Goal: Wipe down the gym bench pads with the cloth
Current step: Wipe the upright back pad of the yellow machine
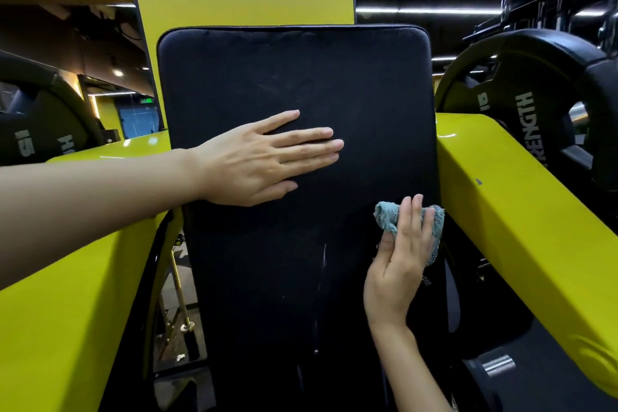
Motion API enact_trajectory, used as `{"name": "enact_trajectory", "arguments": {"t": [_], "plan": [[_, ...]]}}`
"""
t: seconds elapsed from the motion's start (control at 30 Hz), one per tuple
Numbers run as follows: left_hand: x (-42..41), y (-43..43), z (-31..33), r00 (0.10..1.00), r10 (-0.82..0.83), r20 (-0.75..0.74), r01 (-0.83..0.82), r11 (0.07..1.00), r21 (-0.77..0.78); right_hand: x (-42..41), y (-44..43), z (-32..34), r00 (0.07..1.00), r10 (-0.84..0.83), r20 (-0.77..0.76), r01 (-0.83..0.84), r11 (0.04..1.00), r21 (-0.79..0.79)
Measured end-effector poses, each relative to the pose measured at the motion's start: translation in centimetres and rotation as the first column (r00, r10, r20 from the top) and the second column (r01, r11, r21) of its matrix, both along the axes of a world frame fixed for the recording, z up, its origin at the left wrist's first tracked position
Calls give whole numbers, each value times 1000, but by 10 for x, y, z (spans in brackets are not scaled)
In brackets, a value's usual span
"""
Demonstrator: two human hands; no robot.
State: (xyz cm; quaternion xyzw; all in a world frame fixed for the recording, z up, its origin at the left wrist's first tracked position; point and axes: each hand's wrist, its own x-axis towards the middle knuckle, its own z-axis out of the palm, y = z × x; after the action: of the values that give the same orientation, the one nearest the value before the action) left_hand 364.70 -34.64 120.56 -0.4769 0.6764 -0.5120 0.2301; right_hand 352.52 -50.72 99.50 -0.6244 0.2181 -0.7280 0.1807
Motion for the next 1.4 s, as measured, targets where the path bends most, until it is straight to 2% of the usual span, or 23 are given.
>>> {"name": "enact_trajectory", "arguments": {"t": [0.07,0.17,0.27,0.43,0.6,0.83,1.07,1.27,1.4], "plan": [[4,9,-1,1000,-9,10,9,1000,28,12,20,4,997,7,74,-13,997,78],[7,12,-2,999,-16,28,15,999,29,27,50,8,998,2,57,-6,998,69],[9,9,-3,999,-31,32,31,999,21,46,85,10,999,-26,-42,26,1000,-8],[10,10,-4,998,-53,19,52,998,19,73,146,4,981,45,-190,-85,973,-214],[11,9,-5,998,-63,12,63,998,14,58,115,-3,965,-20,-263,-72,939,-336],[12,8,-6,998,-66,5,66,998,11,16,36,-12,981,-110,-160,76,976,-203],[12,6,-7,997,-76,18,76,997,-3,34,65,-7,999,-2,-48,-1,998,-60],[13,5,-7,997,-81,11,82,997,-6,62,130,-11,986,75,-147,-106,972,-211],[13,6,-8,997,-80,13,80,997,-8,70,148,-14,966,42,-253,-116,952,-285]]}}
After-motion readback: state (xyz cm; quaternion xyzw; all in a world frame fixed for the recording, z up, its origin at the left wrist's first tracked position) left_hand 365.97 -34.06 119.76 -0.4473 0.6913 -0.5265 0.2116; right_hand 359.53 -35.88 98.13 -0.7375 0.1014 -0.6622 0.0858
